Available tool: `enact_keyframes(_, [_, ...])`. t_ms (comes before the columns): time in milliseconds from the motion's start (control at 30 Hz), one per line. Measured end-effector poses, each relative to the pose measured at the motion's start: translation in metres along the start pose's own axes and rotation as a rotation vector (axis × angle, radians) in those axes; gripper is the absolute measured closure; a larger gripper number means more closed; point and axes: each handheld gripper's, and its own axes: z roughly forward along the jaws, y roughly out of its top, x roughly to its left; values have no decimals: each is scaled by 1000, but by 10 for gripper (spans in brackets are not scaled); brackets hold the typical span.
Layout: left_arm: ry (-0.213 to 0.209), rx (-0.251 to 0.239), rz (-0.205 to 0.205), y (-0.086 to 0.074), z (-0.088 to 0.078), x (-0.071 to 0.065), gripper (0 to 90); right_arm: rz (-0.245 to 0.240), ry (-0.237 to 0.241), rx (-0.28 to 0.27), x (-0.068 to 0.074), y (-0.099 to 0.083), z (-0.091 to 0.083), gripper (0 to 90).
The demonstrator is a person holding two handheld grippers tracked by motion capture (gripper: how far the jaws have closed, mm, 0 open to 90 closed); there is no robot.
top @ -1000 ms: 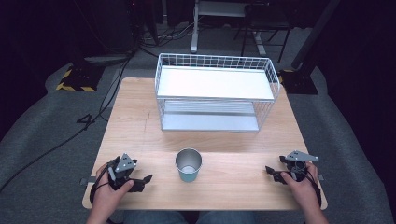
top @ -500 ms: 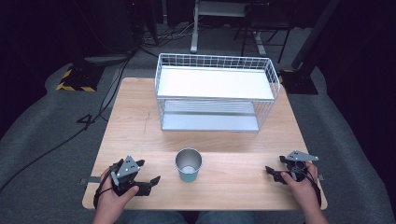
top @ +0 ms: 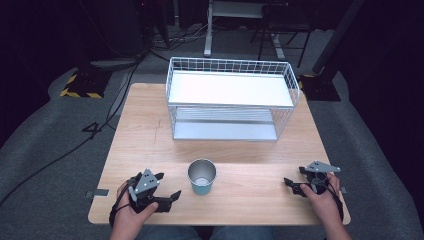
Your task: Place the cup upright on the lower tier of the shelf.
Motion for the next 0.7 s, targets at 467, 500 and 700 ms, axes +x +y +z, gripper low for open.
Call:
enact_keyframes(467, [-28, -20, -19, 6, 25, -16, 154, 0, 0, -1, 0, 0, 0, 185])
enact_keyframes(500, [-36, -15, -11, 7, 27, -18, 154, 0, 0, 0, 0, 0, 0, 185])
enact_keyframes(700, [-58, -13, -10, 9, 39, -22, 154, 0, 0, -1, 0, 0, 0, 185])
